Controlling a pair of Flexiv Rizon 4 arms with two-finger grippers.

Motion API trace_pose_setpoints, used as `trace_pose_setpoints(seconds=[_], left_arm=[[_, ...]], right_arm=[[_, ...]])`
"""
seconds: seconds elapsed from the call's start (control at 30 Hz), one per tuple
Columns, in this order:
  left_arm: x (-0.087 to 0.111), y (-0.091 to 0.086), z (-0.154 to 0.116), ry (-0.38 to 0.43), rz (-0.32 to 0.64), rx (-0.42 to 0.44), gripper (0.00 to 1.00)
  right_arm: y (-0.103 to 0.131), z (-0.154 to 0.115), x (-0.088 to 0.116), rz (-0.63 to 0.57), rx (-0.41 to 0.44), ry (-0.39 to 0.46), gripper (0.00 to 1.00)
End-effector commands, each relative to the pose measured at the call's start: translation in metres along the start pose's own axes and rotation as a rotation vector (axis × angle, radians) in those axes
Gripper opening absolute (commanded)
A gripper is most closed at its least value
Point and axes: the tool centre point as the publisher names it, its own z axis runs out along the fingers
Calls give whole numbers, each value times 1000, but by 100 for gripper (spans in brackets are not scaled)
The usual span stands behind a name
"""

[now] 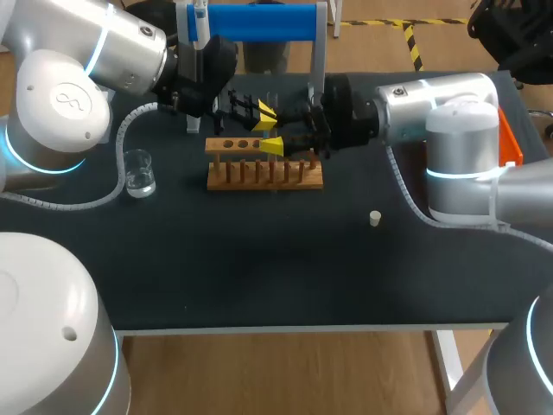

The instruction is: Invert the test tube, pick up the pipette, mount the tip to pipette, aspirate from beaker and dispense into the tube, eject the tip, return the pipette, and cap with the stopper.

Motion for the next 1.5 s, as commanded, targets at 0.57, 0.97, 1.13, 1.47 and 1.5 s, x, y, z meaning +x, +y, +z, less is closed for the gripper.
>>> trace_pose_setpoints(seconds=[0.57, 0.97, 1.13, 1.47, 1.5], left_arm=[[0, 0, -1, 1, -1, -2, 0], [0, 0, -1, 1, -1, -2, 0], [0, 0, -1, 1, -1, -2, 21], [0, 0, -1, 1, -1, -2, 100], [0, 0, -1, 1, -1, -2, 100]], right_arm=[[3, 6, 3, -1, -8, 4, 33], [3, 6, 5, 2, -11, 10, 0], [3, 5, 7, 1, -13, 10, 0], [-2, -27, 19, -6, -12, 4, 0], [-3, -34, 21, -6, -12, 0, 0]])
